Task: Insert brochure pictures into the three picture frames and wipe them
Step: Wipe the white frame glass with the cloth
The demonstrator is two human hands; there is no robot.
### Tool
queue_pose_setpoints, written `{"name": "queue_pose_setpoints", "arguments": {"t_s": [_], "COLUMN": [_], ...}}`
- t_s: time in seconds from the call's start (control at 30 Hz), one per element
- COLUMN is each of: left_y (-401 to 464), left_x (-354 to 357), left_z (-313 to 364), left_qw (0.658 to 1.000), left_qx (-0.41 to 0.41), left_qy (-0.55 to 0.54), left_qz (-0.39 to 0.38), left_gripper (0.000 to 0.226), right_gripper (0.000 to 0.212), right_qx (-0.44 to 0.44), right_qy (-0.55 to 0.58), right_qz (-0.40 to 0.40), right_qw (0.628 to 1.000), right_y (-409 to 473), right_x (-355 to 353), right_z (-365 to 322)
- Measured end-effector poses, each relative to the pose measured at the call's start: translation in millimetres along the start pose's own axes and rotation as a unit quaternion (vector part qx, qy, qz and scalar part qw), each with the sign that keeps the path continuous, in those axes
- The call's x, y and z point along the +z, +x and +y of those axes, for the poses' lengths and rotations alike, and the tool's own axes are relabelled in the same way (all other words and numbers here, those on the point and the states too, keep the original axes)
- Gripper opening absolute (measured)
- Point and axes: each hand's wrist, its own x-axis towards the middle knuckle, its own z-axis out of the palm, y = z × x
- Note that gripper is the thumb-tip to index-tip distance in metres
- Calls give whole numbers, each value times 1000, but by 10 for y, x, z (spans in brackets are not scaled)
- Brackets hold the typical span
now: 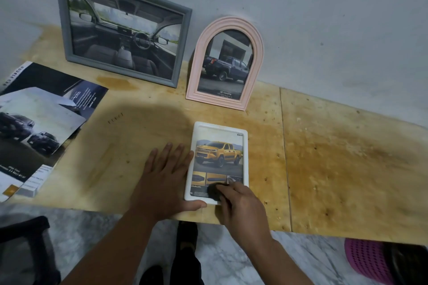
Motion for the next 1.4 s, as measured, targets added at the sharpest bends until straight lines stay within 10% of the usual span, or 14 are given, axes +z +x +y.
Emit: {"name": "queue_pose_setpoints", "arguments": {"t_s": [0.6,1.0,1.13,1.4], "left_y": [13,12,7,22], "left_x": [9,31,22,-25], "left_z": [5,-19,-15,8], "left_qw": [1000,1000,1000,1000], "left_qx": [0,-1,8,-1], "left_qy": [-1,-5,-2,-7], "left_qz": [-1,-13,6,-25], "left_gripper": [126,120,122,128], "right_gripper": [53,21,29,21], "right_qx": [-49,-84,-5,187], "right_qy": [-139,-20,148,-38], "right_qz": [-147,-77,-191,14], "right_qw": [978,993,970,982], "right_y": [126,324,590,1415], "right_x": [-332,178,-213,-281], "right_z": [375,-398,-312,129]}}
